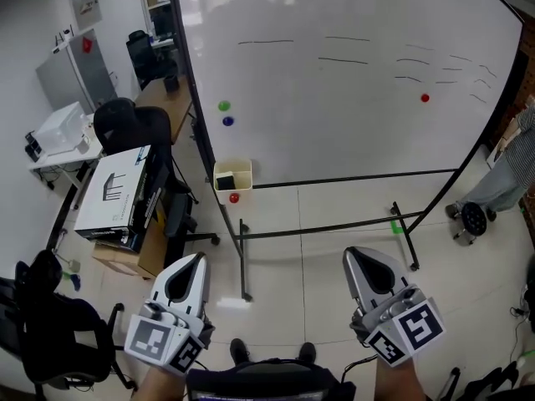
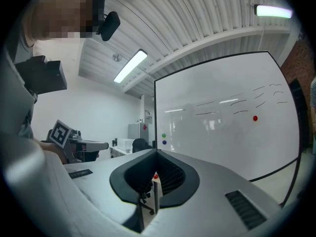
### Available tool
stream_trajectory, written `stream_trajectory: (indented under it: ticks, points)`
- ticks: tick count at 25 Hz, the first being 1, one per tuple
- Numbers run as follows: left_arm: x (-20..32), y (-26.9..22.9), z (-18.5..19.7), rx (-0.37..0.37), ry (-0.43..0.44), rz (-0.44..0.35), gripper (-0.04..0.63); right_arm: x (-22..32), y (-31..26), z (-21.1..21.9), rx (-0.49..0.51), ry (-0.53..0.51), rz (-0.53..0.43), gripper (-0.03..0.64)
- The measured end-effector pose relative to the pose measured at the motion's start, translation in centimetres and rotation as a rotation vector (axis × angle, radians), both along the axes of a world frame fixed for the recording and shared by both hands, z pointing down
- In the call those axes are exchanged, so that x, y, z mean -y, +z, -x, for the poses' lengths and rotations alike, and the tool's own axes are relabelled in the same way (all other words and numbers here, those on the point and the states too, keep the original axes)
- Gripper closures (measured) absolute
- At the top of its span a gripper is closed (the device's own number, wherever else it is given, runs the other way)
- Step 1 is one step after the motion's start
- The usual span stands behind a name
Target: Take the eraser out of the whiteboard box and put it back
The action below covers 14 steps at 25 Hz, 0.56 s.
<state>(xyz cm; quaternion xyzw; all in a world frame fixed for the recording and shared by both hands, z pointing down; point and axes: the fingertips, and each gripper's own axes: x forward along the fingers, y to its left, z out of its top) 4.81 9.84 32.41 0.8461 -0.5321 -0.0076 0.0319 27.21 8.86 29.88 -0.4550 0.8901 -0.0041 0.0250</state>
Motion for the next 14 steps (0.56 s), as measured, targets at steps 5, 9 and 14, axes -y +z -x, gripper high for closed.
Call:
stream_trajectory:
  ticks: [5,9,14]
  points:
    - [-0.3,-0.1,0.6,-0.010,0.000,0.003,0.574,-0.4,0.1,0.2,-0.008,0.012,0.010,0.600]
    - [-0.4,0.1,0.9,-0.015,0.004,0.006,0.574,-0.5,0.3,0.5,-0.008,0.014,0.016,0.600]
    - [-0.4,-0.1,1.2,-0.006,0.006,0.003,0.574,-0.5,0.3,0.9,-0.018,0.013,0.018,0.600]
